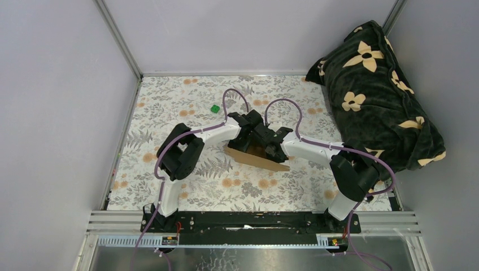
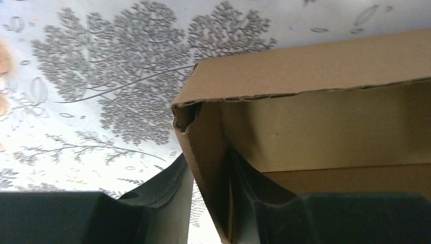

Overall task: Fold the paper box
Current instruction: Fold the paper box at the center of the board.

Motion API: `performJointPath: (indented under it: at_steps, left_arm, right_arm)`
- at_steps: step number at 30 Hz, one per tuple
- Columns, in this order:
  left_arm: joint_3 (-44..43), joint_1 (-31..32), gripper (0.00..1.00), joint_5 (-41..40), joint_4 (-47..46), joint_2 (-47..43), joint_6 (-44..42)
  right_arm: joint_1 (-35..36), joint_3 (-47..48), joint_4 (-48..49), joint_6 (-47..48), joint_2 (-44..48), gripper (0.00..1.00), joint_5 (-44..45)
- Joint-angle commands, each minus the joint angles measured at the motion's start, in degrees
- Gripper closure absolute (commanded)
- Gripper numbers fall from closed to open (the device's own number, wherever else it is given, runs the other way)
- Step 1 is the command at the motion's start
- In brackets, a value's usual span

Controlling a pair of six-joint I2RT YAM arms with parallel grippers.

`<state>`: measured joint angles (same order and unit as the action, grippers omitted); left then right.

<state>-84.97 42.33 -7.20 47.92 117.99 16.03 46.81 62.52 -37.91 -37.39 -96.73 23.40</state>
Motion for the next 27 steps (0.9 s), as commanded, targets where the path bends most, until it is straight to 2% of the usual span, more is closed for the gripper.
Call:
performJointPath:
  at_steps: [1,15,27]
  left_arm:
    - [2.3,0.4,0.61,12.9,-7.8,0.0,1.9]
    - [7.4,-2.1,0.58,23.4,-18.5,-6.7,5.1]
    - [14.1,-6.2,0.57,27.5,-27.0,-13.7,8.9]
  right_arm:
    - [0.8,2.0,-1.2,2.6,-0.1,0.89,-1.4]
    - [0.8,0.2,-0.6,4.0,1.0,0.91,-4.5]
    - [0.7,0.1,-2.2,5.4,1.1,0.92,-2.9]
